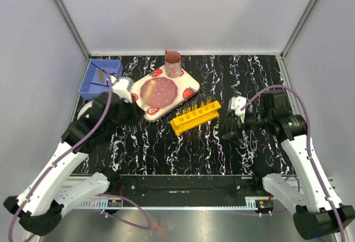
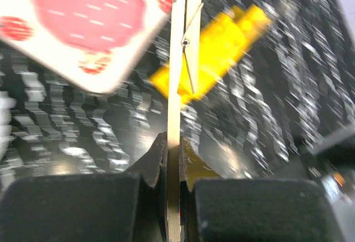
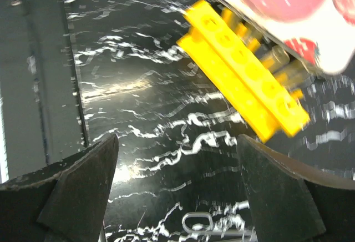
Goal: Organize the chemistry lab equipment
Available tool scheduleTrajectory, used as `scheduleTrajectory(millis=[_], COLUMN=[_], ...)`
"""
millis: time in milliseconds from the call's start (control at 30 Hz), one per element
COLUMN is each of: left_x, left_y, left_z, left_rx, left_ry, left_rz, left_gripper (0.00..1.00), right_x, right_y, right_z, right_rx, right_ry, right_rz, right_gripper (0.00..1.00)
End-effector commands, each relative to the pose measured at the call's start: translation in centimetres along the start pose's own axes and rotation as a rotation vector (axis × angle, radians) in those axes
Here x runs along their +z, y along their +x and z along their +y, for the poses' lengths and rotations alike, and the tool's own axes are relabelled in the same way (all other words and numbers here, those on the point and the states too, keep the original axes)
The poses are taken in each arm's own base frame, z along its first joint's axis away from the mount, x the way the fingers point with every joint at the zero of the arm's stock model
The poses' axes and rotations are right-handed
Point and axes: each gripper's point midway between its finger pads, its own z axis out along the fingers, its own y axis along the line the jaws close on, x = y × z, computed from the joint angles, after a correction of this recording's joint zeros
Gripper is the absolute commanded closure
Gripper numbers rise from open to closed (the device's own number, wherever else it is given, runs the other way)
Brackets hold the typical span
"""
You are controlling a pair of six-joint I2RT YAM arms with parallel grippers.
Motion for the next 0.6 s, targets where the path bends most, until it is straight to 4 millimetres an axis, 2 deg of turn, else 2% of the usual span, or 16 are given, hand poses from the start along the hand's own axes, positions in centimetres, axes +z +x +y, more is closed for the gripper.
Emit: scheduleTrajectory(millis=[0, 33, 67, 100, 133, 167, 233, 267, 300, 333, 367, 400, 433, 500, 567], left_x=[-2.1, -2.1, -1.9, -1.6, -1.8, -0.7, -0.5, 1.0, 1.7, 1.4, 1.8, 3.6, 3.3, 5.2, 5.7], left_y=[-5.4, -6.1, -6.6, -7.9, -8.5, -8.7, -10.8, -10.6, -10.9, -12.4, -12.9, -12.1, -13.3, -12.7, -13.6], left_z=[9.4, 12.7, 14.2, 15.4, 17.7, 19.2, 22.2, 24.1, 25.4, 26.7, 27.7, 29.8, 31.0, 33.6, 35.2], left_rx=[0.125, 0.092, 0.089, 0.076, 0.028, -0.004, -0.071, -0.119, -0.145, -0.167, -0.179, -0.21, -0.222, -0.266, -0.291], left_ry=[-0.388, -0.506, -0.547, -0.566, -0.607, -0.616, -0.631, -0.641, -0.643, -0.655, -0.664, -0.68, -0.696, -0.715, -0.728], left_rz=[-0.161, -0.163, -0.162, -0.199, -0.216, -0.201, -0.249, -0.211, -0.198, -0.219, -0.211, -0.154, -0.172, -0.13, -0.14], left_gripper=[1.0, 1.0, 1.0, 1.0, 1.0, 1.0, 1.0, 1.0, 1.0, 1.0, 1.0, 1.0, 1.0, 1.0, 1.0], right_x=[-0.7, -0.8, -1.4, -1.2, -1.3, -1.5, -1.6, -1.7, -1.7, -1.7, -1.8, -1.9, -1.8, -2.0, -2.0], right_y=[0.8, 1.4, 2.2, 2.6, 2.8, 3.1, 3.7, 3.8, 3.9, 4.1, 4.1, 4.2, 4.4, 4.1, 4.1], right_z=[-4.3, -4.7, -5.6, -5.8, -6.0, -6.2, -6.3, -6.3, -6.2, -6.0, -6.0, -5.9, -5.8, -5.8, -5.8], right_rx=[0.278, 0.314, 0.361, 0.386, 0.402, 0.409, 0.398, 0.396, 0.395, 0.398, 0.394, 0.388, 0.388, 0.381, 0.378], right_ry=[0.143, 0.146, 0.181, 0.166, 0.171, 0.187, 0.217, 0.223, 0.232, 0.234, 0.242, 0.25, 0.247, 0.255, 0.261], right_rz=[-0.101, -0.11, -0.115, -0.123, -0.121, -0.114, -0.094, -0.092, -0.087, -0.082, -0.079, -0.076, -0.074, -0.075, -0.073], right_gripper=[0.07, 0.07, 0.07, 0.07, 0.05, 0.05, 0.04, 0.04, 0.04, 0.04, 0.04, 0.03, 0.03, 0.03, 0.03])
